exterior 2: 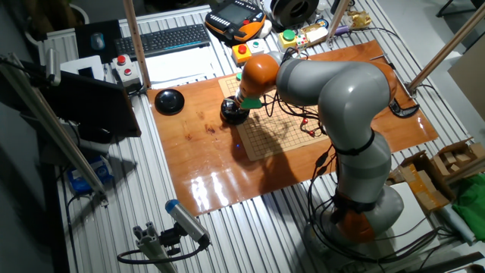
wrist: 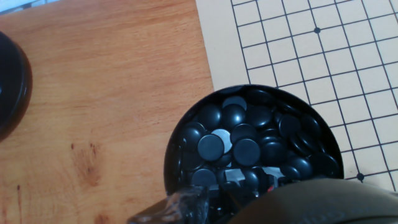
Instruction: Play the first move as black on the 3-4 point in the upper right corner of the Go board
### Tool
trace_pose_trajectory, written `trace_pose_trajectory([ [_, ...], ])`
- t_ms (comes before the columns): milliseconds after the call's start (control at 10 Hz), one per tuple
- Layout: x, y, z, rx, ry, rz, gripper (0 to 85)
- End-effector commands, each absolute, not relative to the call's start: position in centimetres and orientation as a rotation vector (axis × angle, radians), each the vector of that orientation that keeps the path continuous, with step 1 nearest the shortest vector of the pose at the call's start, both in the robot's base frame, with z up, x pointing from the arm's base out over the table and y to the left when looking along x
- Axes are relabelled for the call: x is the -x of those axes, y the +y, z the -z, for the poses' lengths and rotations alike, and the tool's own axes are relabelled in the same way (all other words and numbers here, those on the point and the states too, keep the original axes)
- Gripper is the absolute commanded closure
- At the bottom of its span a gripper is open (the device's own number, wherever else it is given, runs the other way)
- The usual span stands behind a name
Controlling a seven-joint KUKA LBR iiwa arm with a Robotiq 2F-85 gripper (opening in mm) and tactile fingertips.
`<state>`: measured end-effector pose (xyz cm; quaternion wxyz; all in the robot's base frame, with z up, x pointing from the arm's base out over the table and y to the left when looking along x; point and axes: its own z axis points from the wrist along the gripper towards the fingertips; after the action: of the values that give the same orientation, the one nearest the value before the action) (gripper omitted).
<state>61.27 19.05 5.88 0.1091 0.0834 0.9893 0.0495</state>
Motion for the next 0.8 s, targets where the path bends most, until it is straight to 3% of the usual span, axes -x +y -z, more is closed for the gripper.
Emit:
trace_pose_trajectory([
  [0, -61.26, 19.05, -5.84, -0.245, 2.909, -0.146, 60.7],
  [500, -61.25, 19.09, -5.71, -0.26, 2.907, -0.161, 60.7],
  [700, -61.24, 19.08, -5.76, -0.255, 2.909, -0.16, 65.0],
])
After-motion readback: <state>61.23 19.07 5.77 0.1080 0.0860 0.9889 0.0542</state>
